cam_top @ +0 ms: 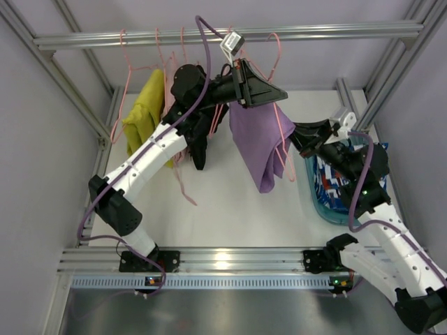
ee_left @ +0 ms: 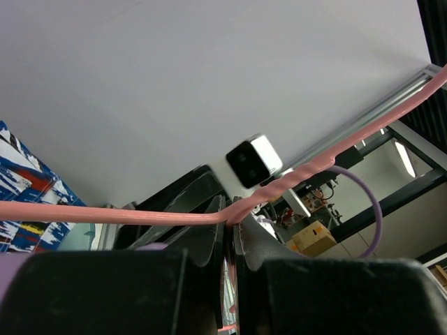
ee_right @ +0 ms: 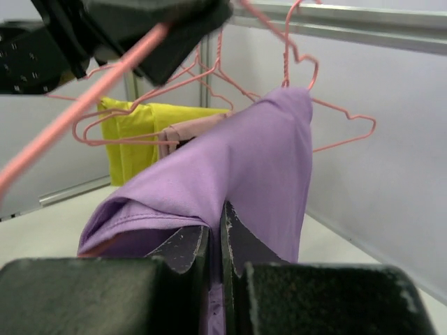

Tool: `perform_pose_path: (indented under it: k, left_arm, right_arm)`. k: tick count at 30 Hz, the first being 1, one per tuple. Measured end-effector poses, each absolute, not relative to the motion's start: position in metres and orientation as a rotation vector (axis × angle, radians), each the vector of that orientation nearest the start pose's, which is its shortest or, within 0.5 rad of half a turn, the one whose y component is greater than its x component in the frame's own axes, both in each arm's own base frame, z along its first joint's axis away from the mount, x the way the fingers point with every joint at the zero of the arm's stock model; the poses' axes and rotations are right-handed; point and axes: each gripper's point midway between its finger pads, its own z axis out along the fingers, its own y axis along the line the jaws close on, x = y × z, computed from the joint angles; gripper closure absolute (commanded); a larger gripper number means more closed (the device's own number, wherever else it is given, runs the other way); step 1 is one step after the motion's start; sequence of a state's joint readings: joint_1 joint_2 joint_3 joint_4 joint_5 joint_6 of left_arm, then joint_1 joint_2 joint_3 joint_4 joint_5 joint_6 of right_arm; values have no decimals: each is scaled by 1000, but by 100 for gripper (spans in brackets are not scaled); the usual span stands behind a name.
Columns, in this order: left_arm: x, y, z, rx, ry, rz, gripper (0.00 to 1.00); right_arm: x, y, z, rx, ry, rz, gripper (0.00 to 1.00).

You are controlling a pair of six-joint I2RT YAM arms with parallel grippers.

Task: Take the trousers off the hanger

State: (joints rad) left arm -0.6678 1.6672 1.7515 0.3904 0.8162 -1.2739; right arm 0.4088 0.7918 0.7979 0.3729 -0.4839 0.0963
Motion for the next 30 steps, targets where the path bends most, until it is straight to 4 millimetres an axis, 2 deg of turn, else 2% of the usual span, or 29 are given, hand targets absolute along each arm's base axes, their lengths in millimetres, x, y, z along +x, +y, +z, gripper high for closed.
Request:
perform_pose_path:
  k: [6, 13, 22, 30]
  left_arm:
    - [247, -396, 493, 512, 1554, -2040, 100]
    - [249, -398, 473, 526, 1587, -2024, 100]
    - [251, -400, 438, 512, 1660, -1996, 100]
    - [248, -399, 422, 519, 1696, -1986, 100]
  right_arm:
    - [229, 178, 436, -544, 1095, 676, 100]
    - [217, 154, 466, -452, 1066, 603, 100]
    - [226, 130, 470, -350, 1102, 489, 100]
    - [223, 106, 505, -267, 1038, 393, 100]
